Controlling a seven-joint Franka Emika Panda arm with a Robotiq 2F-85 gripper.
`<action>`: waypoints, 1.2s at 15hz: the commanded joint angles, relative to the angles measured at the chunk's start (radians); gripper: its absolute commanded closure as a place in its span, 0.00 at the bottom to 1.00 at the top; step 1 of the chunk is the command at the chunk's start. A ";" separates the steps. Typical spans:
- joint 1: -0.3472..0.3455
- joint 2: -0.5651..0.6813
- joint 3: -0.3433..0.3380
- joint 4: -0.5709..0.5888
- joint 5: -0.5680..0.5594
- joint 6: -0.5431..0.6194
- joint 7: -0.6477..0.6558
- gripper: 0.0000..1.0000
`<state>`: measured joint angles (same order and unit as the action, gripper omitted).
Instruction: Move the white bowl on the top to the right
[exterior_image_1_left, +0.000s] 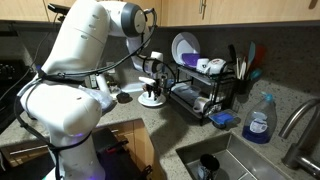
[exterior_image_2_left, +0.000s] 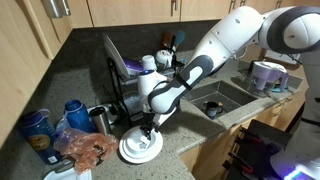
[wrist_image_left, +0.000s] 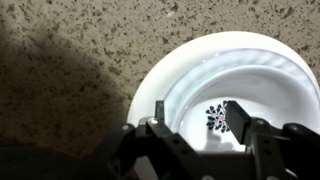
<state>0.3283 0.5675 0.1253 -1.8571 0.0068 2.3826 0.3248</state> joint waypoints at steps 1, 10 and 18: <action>0.020 0.012 -0.014 0.048 -0.013 -0.066 0.032 0.66; 0.022 0.015 -0.023 0.067 -0.017 -0.109 0.036 0.97; -0.003 0.023 -0.019 0.057 0.029 -0.093 0.051 0.97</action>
<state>0.3336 0.5762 0.1083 -1.8034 0.0145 2.3067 0.3420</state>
